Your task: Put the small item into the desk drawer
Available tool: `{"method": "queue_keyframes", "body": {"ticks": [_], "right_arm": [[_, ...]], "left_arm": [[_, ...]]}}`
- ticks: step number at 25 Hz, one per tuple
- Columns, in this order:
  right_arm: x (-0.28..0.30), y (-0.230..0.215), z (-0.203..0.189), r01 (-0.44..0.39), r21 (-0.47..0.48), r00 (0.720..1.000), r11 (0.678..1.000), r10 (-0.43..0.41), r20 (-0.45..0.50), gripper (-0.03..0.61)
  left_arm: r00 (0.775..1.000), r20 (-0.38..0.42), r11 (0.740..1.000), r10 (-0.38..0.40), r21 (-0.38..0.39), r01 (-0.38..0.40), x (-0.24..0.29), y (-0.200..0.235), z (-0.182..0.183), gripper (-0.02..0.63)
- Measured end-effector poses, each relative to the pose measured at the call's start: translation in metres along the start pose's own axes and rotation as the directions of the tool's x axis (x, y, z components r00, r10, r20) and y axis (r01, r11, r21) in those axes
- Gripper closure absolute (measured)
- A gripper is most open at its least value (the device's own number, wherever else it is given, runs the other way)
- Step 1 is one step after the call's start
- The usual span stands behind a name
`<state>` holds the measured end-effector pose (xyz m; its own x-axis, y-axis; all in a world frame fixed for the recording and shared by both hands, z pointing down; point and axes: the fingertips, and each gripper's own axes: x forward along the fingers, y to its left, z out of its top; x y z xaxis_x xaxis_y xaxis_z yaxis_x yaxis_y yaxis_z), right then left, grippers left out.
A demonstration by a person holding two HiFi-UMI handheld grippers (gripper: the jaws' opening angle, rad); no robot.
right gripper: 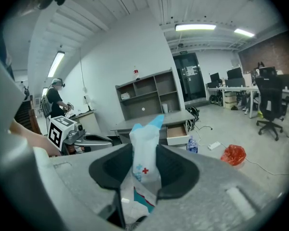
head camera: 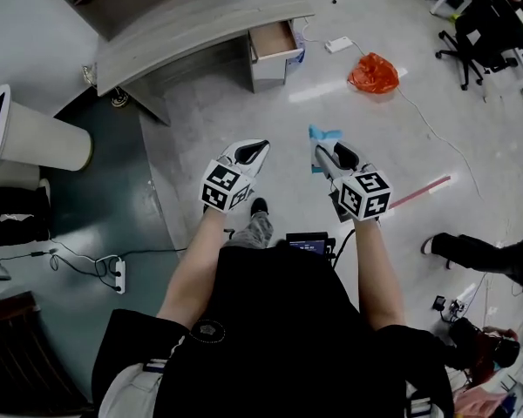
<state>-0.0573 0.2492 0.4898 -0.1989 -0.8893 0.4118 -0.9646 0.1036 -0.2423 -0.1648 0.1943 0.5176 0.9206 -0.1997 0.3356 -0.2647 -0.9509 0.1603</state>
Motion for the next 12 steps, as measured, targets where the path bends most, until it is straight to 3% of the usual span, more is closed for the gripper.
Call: {"method": "queue_keyframes", "body": {"ticks": [12], "right_arm": [[0.042, -0.015, 0.029, 0.053, 0.007, 0.999, 0.999, -0.053, -0.004, 0.422]], "left_arm": [[0.998, -0.002, 0.998, -0.067, 0.001, 0.067, 0.027, 0.048, 0.018, 0.614]]}}
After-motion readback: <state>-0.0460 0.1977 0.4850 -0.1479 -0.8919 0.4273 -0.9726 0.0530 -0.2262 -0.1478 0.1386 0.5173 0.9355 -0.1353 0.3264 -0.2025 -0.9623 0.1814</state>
